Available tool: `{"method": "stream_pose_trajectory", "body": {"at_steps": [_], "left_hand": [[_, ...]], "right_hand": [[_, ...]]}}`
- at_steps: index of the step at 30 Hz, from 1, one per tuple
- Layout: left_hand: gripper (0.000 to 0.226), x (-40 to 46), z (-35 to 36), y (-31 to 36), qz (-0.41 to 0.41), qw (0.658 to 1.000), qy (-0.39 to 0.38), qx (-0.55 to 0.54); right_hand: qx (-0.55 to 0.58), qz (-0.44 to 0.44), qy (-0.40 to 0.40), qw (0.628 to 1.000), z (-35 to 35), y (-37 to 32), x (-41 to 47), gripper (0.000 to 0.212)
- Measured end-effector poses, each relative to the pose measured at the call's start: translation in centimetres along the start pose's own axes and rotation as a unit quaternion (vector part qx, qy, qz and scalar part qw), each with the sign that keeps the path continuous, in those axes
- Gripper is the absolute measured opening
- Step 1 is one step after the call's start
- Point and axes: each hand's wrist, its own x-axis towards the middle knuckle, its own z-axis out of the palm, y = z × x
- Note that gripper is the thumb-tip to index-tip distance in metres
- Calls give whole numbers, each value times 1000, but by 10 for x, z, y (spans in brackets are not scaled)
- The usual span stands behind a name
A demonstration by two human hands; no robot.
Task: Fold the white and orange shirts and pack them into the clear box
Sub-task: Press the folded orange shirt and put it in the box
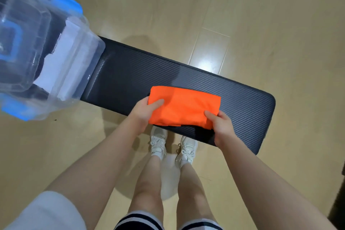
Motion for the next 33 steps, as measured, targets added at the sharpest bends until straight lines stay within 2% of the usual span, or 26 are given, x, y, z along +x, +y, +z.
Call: {"method": "stream_pose_trajectory", "body": {"at_steps": [3, 9, 14, 19, 22, 26, 28, 31, 33], "left_hand": [[20, -41, -17, 7, 10, 997, -9, -71], [41, -136, -55, 38, 87, 979, 37, -178], [31, -184, -106, 66, 160, 939, 110, -282], [27, -186, -177, 79, 171, 914, 167, -328], [33, -168, -216, 80, 153, 930, 185, -279], [36, -127, -258, 90, 102, 939, 167, -283], [37, -104, -269, 95, 79, 938, 165, -293], [36, -63, -276, 95, 31, 937, 165, -306], [32, -36, -276, 87, -7, 946, 182, -269]], "right_hand": [[-7, -20, -86, 996, 2, -21, -29, 22], [-102, -66, -208, 971, 47, -93, -99, 11], [-156, -109, -254, 948, 123, -131, -153, 7], [-191, -140, -293, 926, 220, -140, -180, 13], [-216, -157, -266, 926, 274, -136, -179, 16], [-261, -180, -211, 925, 329, -135, -166, 19], [-292, -204, -185, 916, 353, -137, -154, 23], [-359, -251, -134, 889, 384, -138, -122, 18], [-397, -272, -99, 871, 399, -136, -97, 17]]}}
